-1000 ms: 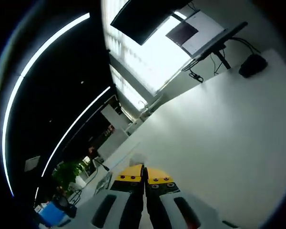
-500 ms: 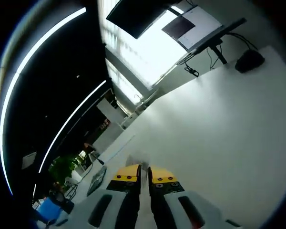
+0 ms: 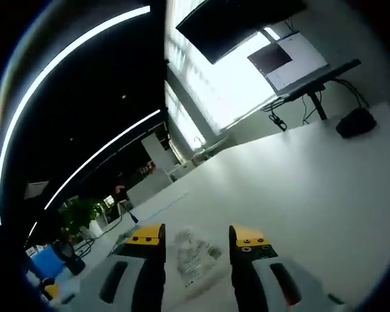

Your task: Clip sheet goods on table flip sheet goods clip sheet goods scan sheet goods put sheet goods back to table

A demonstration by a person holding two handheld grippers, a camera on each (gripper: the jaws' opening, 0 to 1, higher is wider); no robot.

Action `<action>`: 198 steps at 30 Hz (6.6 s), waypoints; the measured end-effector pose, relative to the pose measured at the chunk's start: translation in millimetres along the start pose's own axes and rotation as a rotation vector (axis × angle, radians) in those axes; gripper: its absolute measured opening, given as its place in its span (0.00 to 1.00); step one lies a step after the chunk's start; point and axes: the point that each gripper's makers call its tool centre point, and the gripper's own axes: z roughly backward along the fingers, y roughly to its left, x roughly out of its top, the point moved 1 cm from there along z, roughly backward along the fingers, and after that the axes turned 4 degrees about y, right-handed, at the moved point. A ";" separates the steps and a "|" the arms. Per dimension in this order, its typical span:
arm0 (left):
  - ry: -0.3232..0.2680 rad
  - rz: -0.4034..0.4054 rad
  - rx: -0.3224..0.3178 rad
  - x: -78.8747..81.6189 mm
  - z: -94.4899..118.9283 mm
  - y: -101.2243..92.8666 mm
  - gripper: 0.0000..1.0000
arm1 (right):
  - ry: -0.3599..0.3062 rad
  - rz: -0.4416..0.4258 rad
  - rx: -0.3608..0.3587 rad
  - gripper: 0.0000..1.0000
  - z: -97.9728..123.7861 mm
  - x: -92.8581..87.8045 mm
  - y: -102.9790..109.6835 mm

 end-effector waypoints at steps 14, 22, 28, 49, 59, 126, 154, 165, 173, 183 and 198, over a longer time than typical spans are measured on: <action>-0.005 0.005 0.001 0.8 0.4 1.0 0.33 | 0.108 0.464 0.368 0.54 -21.2 0.9 64.6; -0.005 0.006 0.001 1.0 0.6 1.0 0.33 | 0.264 0.590 0.561 0.62 -30.6 -19.9 72.4; -0.004 0.007 0.004 0.8 0.5 1.4 0.33 | 0.359 0.679 0.661 0.63 -27.4 -42.8 75.1; -0.001 0.009 0.001 0.1 0.4 1.3 0.33 | 0.489 0.729 0.658 0.64 -20.6 -81.4 62.3; 0.002 0.006 0.003 -0.6 0.1 1.5 0.33 | 0.483 0.738 0.623 0.64 -19.2 -84.2 65.3; 0.015 -0.004 0.010 -2.1 -0.5 1.7 0.33 | 0.318 0.704 0.356 0.55 -60.6 -10.9 43.1; 0.014 0.000 0.013 -2.9 -0.7 2.3 0.33 | 0.461 0.684 0.343 0.31 -117.5 -24.7 10.1; 0.012 0.001 0.014 -2.7 -0.7 2.8 0.33 | 0.534 0.713 0.357 0.28 -119.1 -34.8 11.7; 0.012 0.000 0.012 -2.5 -0.8 2.6 0.33 | 0.581 0.688 0.340 0.26 -117.6 -40.4 7.9; 0.010 0.000 0.012 -2.2 -0.6 2.9 0.33 | 0.588 0.687 0.323 0.23 -115.9 -41.6 8.3; 0.005 0.004 0.011 -1.7 0.2 3.5 0.33 | 0.585 0.707 0.348 0.08 -114.0 -44.7 14.6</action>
